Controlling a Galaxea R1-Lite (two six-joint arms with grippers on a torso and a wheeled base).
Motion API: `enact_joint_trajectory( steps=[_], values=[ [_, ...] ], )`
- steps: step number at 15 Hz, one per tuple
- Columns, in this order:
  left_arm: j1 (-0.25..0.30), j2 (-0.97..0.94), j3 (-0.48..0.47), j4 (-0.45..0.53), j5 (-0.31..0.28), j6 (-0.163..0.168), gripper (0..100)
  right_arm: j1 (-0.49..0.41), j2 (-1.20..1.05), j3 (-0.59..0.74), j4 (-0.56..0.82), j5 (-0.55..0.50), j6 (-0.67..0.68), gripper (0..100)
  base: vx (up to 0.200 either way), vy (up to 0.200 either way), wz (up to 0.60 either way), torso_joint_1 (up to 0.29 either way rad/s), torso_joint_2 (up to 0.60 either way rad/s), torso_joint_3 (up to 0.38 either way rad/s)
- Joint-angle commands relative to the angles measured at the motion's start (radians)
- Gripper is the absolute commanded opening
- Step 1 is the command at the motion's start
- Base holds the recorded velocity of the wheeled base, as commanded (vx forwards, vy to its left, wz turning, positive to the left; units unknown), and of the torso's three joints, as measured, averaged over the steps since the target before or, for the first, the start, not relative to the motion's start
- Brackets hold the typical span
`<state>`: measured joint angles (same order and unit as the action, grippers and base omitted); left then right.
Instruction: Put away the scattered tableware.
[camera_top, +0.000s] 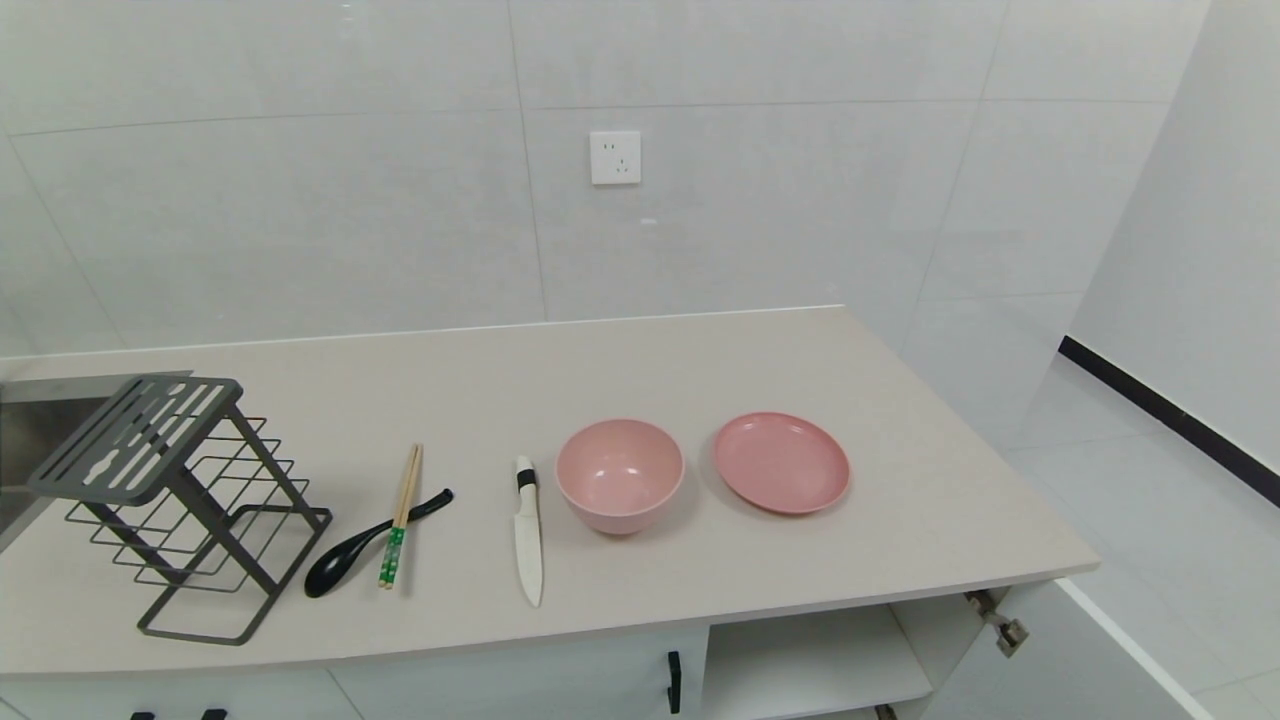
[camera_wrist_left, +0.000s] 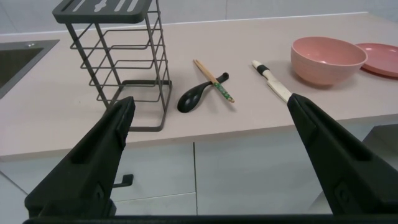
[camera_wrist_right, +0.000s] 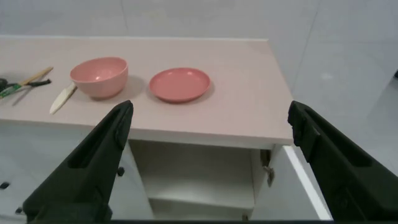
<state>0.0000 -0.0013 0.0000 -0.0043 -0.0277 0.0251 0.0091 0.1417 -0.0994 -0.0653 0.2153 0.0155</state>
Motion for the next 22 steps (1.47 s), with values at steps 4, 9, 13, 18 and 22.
enact_joint_trajectory(
  steps=[4,9,13,18,22],
  values=[
    [0.0,0.001,0.0,0.0,0.0,0.001,100,0.057,0.493,-0.183,0.022,0.047,0.0,100,0.0,0.0,0.0,0.0,0.0,0.0],
    [0.0,0.001,0.0,0.0,0.0,-0.001,100,0.069,0.783,-0.212,-0.137,0.05,-0.003,100,0.0,0.0,0.0,0.0,0.0,0.0],
    [0.0,0.001,0.0,0.0,0.0,0.001,100,0.066,1.023,-0.207,-0.346,0.065,0.0,100,0.0,0.0,0.0,0.0,0.0,0.0],
    [0.0,0.001,0.0,0.0,0.0,-0.001,100,0.072,1.151,-0.238,-0.43,0.072,-0.009,100,0.0,0.0,0.0,0.0,0.0,0.0],
    [0.0,0.001,0.0,0.0,0.0,-0.001,100,0.163,1.331,-0.358,-0.438,0.07,-0.009,100,0.0,0.0,0.0,0.0,0.0,0.0]
  ],
)
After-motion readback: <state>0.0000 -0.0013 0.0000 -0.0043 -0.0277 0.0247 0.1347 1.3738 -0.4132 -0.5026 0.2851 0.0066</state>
